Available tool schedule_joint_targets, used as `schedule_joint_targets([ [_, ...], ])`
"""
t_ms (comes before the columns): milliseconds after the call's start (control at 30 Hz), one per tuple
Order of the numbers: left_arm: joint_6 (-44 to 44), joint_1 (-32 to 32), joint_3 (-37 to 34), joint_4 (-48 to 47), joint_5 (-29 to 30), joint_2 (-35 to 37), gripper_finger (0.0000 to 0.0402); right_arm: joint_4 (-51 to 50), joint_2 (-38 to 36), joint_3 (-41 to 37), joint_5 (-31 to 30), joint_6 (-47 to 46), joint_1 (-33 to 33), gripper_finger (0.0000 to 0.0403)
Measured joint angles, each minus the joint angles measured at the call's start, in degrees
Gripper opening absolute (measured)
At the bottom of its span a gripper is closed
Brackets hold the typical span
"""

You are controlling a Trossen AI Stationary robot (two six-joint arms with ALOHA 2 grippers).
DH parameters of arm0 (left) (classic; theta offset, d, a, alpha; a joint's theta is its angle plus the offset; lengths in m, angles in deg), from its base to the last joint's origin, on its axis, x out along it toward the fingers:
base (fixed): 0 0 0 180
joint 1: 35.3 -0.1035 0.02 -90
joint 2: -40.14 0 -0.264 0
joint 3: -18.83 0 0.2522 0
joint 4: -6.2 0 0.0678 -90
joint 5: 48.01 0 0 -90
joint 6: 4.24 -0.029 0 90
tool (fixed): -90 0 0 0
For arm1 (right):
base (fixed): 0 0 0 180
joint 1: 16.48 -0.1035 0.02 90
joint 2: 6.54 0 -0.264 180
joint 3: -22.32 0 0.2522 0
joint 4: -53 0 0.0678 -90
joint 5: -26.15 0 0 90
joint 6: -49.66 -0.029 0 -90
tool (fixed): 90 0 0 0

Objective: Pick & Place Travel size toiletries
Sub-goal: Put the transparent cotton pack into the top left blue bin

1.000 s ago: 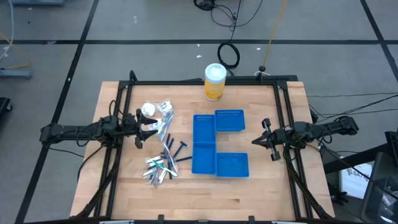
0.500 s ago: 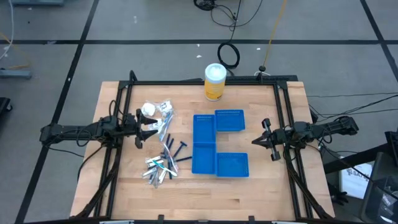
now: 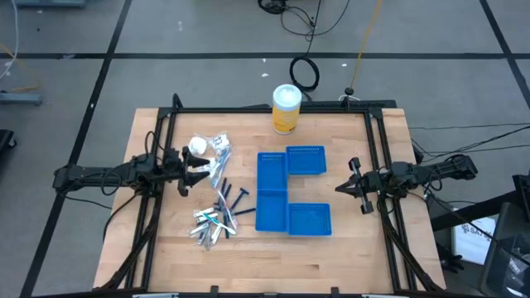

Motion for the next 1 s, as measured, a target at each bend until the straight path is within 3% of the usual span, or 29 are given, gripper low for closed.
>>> schedule_joint_targets([
  [233,2.9,0.0,0.0,-1.8,9.5,0.0,0.0237,0.0,0.0,0.0,0.0,0.0,0.0,0.0004],
  [500,9.0,-0.6,0.6,-8.7,15.6,0.0,0.0237,0.0,0.0,0.0,0.0,0.0,0.0,0.0004],
  [633,14.3,-2.7,4.9,-15.5,18.0,-1.3,0.0237,0.0,0.0,0.0,0.0,0.0,0.0,0.0004],
  [767,19.3,-5.4,12.7,-28.4,20.1,-6.8,0.0237,0.0,0.0,0.0,0.0,0.0,0.0,0.0004],
  [1000,28.8,-11.4,22.9,-48.6,23.9,-24.2,0.0237,0.0,0.0,0.0,0.0,0.0,0.0,0.0004],
])
